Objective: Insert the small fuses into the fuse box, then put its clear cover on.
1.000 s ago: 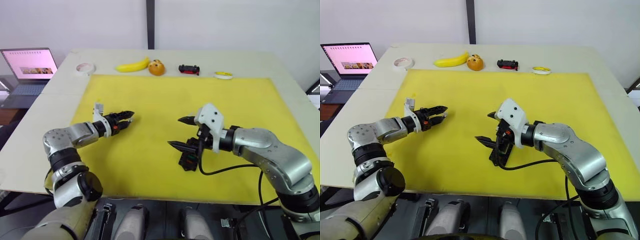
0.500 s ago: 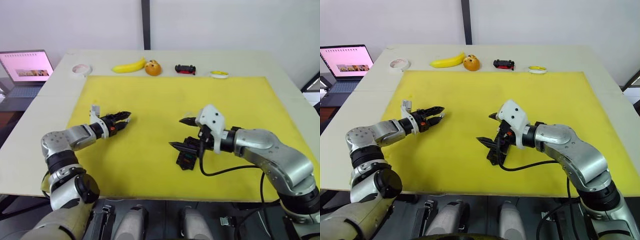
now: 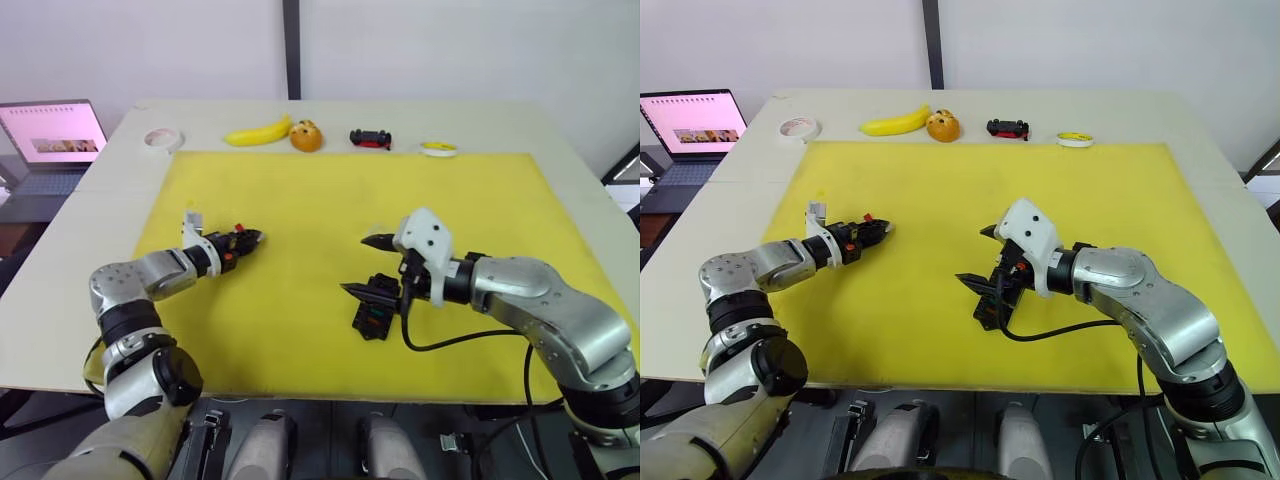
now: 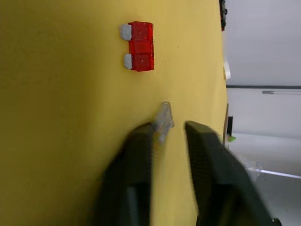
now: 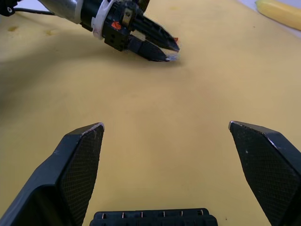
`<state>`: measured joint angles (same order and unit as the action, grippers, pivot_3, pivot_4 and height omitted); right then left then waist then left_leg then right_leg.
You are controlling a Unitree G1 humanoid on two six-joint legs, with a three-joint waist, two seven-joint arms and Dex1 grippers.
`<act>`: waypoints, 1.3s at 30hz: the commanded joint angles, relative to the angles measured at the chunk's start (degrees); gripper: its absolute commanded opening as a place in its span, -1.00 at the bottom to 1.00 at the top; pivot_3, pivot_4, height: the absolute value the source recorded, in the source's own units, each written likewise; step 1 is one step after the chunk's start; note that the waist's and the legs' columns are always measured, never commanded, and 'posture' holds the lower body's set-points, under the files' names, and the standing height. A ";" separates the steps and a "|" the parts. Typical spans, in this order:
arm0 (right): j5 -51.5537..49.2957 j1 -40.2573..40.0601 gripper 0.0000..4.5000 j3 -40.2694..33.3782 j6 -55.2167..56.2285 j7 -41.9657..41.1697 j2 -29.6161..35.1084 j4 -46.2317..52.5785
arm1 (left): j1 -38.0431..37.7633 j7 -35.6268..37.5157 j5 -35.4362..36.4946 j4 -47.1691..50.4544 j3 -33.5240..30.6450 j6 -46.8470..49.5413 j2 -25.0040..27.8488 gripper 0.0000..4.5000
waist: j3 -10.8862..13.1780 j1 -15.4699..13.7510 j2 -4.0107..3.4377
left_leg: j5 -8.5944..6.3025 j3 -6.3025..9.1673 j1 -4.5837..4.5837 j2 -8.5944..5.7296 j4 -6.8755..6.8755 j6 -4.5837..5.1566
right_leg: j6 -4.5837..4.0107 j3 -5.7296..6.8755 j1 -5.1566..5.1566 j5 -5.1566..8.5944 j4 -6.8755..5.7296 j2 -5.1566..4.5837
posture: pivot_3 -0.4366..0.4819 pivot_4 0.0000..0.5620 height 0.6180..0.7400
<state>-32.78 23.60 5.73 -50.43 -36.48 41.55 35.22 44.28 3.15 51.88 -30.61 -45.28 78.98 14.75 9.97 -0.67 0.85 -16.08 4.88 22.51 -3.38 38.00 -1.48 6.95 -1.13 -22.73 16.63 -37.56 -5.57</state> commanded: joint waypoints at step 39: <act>-48.35 -1.69 1.00 -20.38 -9.21 26.70 -13.53 1.55 | -2.16 22.54 31.82 25.24 16.45 12.79 15.40 -0.92 | 0.17 1.33 0.22 | 0.09 0.14 0.65 0.15 -0.09 -0.16 | -0.05 -0.08 -0.70 -0.02 -0.08 -0.02 | -0.05 -0.47 1.00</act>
<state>-76.35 20.76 -13.66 -61.55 -12.89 28.37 36.19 41.35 24.04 81.31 -6.52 -29.58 91.93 29.73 10.15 0.66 1.07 -15.98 5.01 23.16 -3.24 37.91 -1.64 6.90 -1.21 -23.44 16.61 -37.64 -5.58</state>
